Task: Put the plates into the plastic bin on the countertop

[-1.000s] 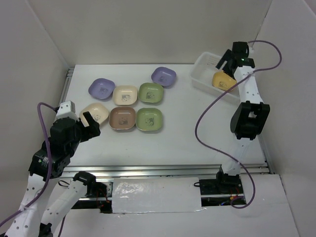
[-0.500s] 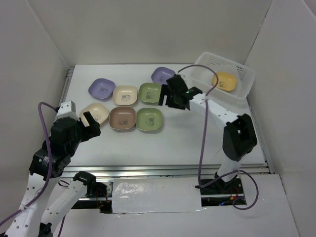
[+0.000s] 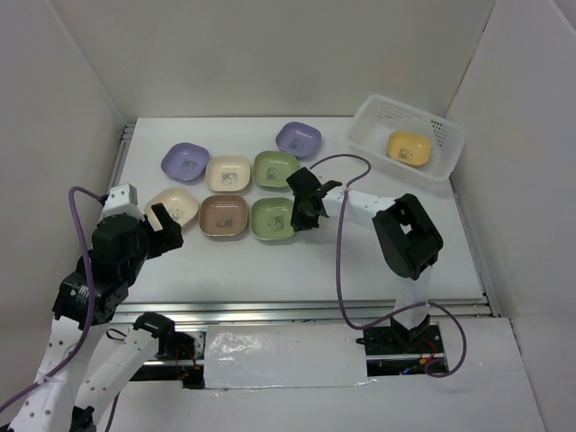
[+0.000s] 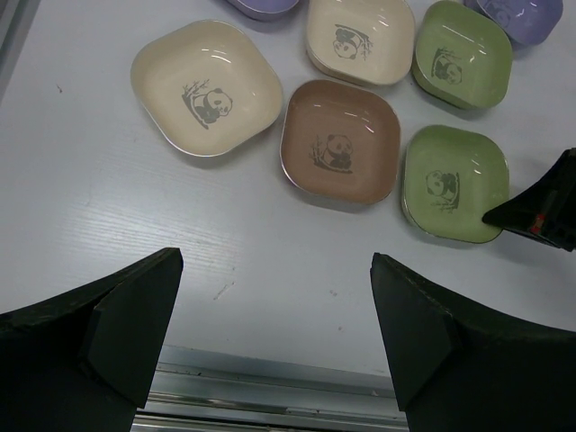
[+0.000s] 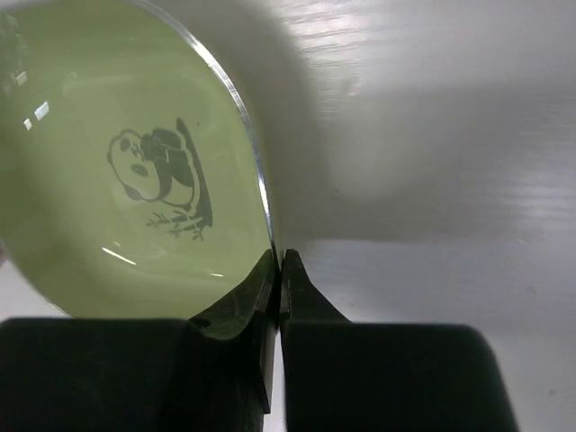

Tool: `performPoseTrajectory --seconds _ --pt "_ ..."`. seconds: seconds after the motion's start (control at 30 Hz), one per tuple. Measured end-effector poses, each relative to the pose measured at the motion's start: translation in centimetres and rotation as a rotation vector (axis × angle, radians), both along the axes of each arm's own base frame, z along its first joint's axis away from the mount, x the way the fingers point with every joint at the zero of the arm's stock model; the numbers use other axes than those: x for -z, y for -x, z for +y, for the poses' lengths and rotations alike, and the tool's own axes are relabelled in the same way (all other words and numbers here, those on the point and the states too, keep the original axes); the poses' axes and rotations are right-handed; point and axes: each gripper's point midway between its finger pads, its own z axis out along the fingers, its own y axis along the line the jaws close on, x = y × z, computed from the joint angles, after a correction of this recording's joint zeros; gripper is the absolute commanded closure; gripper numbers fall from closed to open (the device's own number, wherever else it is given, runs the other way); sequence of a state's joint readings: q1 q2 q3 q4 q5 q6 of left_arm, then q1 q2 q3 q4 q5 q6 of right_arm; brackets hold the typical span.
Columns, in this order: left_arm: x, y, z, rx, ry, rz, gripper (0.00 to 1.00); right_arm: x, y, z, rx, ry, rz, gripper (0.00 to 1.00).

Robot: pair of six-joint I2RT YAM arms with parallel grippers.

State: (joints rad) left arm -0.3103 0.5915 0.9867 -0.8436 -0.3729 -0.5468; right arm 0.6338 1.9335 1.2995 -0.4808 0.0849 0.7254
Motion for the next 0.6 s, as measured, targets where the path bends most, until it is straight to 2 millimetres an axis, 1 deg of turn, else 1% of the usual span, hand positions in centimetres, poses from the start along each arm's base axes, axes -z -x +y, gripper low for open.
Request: performPoseTrajectory --seconds 0.03,0.1,0.13,0.2,0.27,0.3,0.33,0.37,0.4,0.47,0.53,0.57,0.6 --pt "0.0 0.0 0.0 0.000 0.000 0.000 0.01 -0.4 0.0 -0.2 0.009 -0.018 -0.005 1.00" --pt "0.0 0.0 0.0 0.000 0.000 -0.001 0.01 -1.3 0.3 -1.1 0.028 -0.020 -0.023 1.00" --pt "0.0 0.0 0.0 -0.001 0.000 0.000 0.01 -1.8 0.7 -1.9 0.038 -0.013 -0.030 1.00" --pt "0.0 0.0 0.0 -0.001 0.000 -0.001 0.01 -3.3 1.4 -3.6 0.062 -0.003 -0.050 1.00" --pt "0.0 0.0 0.0 -0.001 0.001 -0.002 0.01 -6.1 1.6 -5.6 0.096 -0.016 -0.092 1.00" --pt "0.0 0.0 0.0 -0.001 0.001 -0.003 0.01 -7.7 1.2 -6.8 0.119 -0.025 -0.126 1.00" --pt "-0.1 0.1 0.0 -0.001 0.002 -0.004 0.01 -9.8 0.3 -8.4 0.159 -0.048 -0.173 1.00" --pt "-0.1 0.1 0.0 -0.001 0.002 -0.005 0.01 -11.0 -0.4 -9.8 0.189 -0.051 -0.201 1.00" --pt "-0.1 0.1 0.1 -0.003 0.002 -0.007 0.01 -13.7 -2.5 -13.1 0.278 -0.057 -0.268 1.00" --pt "-0.1 0.1 0.1 -0.003 0.002 -0.007 0.01 -17.0 -5.9 -18.4 0.407 -0.042 -0.351 1.00" --pt "-0.1 0.1 0.1 -0.004 0.001 -0.007 0.01 -19.2 -9.5 -23.6 0.508 -0.002 -0.404 1.00" --pt "-0.1 0.1 0.1 -0.004 0.001 -0.007 0.01 -19.9 -11.4 -26.1 0.549 0.017 -0.420 1.00" --pt "-0.1 0.1 0.1 -0.004 0.002 -0.008 0.01 -20.0 -13.3 -28.3 0.570 0.035 -0.431 1.00"
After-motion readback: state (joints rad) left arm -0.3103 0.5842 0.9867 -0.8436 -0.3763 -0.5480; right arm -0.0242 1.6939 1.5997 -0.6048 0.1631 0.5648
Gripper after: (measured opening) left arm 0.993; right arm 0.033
